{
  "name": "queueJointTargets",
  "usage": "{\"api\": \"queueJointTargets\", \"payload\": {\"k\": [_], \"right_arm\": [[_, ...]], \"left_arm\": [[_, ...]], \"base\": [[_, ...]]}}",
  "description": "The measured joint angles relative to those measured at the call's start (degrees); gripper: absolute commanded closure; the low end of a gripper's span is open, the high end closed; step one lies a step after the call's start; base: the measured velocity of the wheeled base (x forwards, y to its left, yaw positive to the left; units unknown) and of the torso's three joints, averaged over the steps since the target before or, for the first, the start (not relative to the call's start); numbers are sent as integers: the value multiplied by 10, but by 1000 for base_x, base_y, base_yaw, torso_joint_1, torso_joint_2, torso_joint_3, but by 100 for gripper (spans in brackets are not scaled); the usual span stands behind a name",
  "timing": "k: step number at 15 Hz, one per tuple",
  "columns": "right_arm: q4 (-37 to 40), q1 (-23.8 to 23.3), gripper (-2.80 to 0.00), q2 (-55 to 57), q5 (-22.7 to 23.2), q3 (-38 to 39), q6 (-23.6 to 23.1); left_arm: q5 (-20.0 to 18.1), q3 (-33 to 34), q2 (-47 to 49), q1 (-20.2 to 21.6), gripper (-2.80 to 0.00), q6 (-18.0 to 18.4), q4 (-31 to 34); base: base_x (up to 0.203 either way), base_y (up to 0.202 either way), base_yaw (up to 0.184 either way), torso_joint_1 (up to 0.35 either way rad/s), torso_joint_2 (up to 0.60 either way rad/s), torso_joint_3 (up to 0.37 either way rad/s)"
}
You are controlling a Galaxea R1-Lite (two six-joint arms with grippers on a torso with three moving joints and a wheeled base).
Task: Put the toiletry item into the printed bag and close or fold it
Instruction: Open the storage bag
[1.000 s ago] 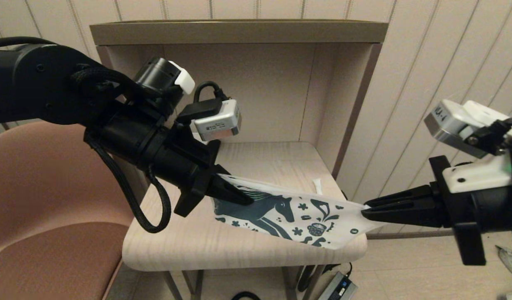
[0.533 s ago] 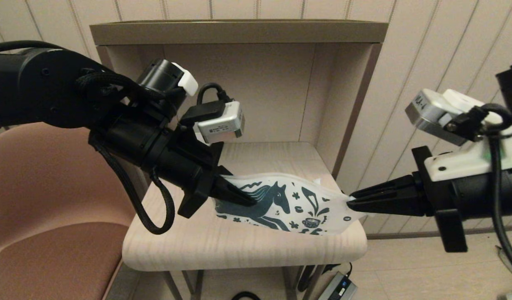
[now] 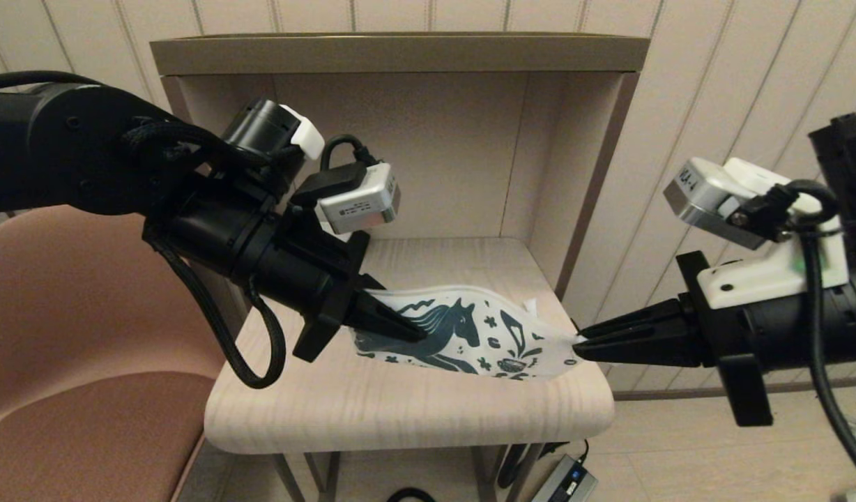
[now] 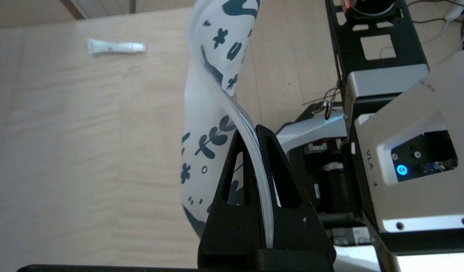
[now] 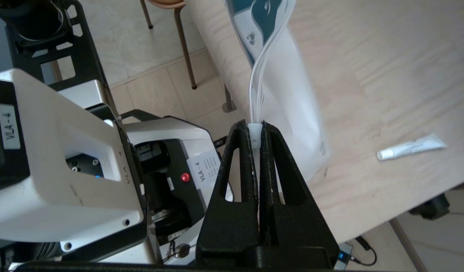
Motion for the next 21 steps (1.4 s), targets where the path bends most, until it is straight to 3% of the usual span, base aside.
{"api": "queueJointTargets", "payload": {"k": [5,8,12,21], "right_arm": [[0,-3,0,-36,0,35,0],[-2,-2,0,-50,0,46,0],[-1,1,0,-40,0,32,0],[-14,27,0,28,9,-18,1]], "left_arm": [[-21,8,-3,18,0,0,-4],[-40,36,-10,30,0,30,-19],[-41,73,-20,33,0,48,-45],[-46,69,-21,30,0,48,-48]], "base": [[0,0,0,0,0,0],[0,0,0,0,0,0],[0,0,0,0,0,0],[0,0,0,0,0,0]]}}
